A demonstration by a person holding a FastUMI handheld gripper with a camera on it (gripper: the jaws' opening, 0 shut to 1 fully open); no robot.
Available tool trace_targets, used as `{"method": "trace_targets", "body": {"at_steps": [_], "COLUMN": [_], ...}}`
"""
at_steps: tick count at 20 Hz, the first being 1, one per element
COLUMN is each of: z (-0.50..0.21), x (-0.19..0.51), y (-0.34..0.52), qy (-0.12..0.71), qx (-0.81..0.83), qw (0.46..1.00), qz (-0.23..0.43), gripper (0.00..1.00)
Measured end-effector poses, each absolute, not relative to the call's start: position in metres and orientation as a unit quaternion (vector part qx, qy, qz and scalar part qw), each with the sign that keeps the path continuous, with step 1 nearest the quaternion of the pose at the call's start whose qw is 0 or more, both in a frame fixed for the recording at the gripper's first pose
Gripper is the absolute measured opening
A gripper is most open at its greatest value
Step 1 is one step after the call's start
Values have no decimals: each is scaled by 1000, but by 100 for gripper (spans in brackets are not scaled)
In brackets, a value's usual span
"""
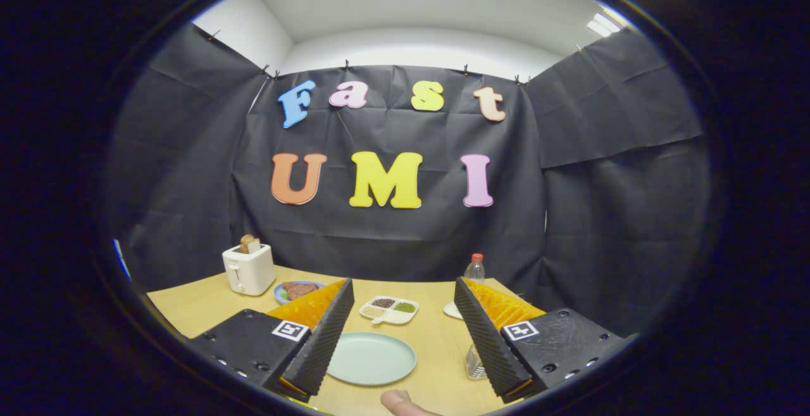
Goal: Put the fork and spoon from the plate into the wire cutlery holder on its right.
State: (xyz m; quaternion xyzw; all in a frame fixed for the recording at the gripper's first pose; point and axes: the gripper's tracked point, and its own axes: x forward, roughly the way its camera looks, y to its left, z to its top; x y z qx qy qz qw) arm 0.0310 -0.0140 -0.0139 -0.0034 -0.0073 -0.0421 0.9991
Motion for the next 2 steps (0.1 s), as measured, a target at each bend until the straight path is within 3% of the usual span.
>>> {"method": "trace_targets", "body": {"at_steps": [2], "z": [-12], "x": [32], "y": [-13], "qy": [-6], "qx": [-4], "qw": [999], "qz": [-41], "gripper": [95]}}
